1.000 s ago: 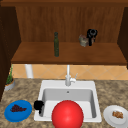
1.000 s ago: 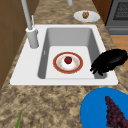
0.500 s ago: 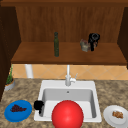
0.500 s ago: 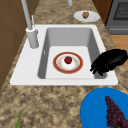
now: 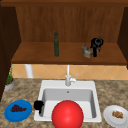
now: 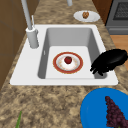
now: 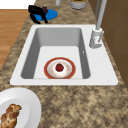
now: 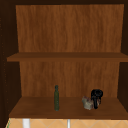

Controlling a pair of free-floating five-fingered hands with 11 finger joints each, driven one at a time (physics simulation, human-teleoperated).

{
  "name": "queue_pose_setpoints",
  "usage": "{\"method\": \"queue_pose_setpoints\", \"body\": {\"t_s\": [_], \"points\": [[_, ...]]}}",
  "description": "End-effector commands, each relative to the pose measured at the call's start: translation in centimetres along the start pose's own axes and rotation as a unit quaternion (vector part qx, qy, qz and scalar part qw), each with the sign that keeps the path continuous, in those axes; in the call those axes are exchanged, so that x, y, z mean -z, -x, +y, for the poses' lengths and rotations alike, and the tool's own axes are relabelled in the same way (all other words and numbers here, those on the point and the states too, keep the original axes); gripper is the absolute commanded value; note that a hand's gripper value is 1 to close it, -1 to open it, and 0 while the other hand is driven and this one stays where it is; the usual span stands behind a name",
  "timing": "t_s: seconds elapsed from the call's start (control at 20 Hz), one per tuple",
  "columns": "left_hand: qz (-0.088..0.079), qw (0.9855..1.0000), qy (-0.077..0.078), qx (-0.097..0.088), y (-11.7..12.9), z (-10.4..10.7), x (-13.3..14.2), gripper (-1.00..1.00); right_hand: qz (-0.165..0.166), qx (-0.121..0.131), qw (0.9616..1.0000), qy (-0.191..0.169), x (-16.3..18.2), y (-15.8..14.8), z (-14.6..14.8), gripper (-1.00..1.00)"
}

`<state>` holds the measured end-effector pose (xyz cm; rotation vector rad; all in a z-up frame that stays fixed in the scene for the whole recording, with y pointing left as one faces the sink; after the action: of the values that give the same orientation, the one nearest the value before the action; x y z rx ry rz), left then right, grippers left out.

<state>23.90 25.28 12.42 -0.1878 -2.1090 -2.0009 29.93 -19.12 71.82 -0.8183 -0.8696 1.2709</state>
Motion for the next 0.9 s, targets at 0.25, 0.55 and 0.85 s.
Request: {"method": "queue_pose_setpoints", "body": {"t_s": [0.25, 0.55, 0.85], "points": [[0.000, 1.0000, 0.000, 0.000, 0.0, 0.0, 0.0, 0.00, -0.016, 0.025, 0.9992, -0.027, -6.1, 3.1, 2.9, 1.00], [0.000, 1.0000, 0.000, 0.000, 0.0, 0.0, 0.0, 0.00, -0.003, 0.011, 0.9987, -0.049, -9.8, 4.3, 6.2, 1.00], [0.000, 1.0000, 0.000, 0.000, 0.0, 0.0, 0.0, 0.00, 0.002, -0.001, 0.9983, -0.058, -12.4, 5.4, 11.1, 1.00]]}}
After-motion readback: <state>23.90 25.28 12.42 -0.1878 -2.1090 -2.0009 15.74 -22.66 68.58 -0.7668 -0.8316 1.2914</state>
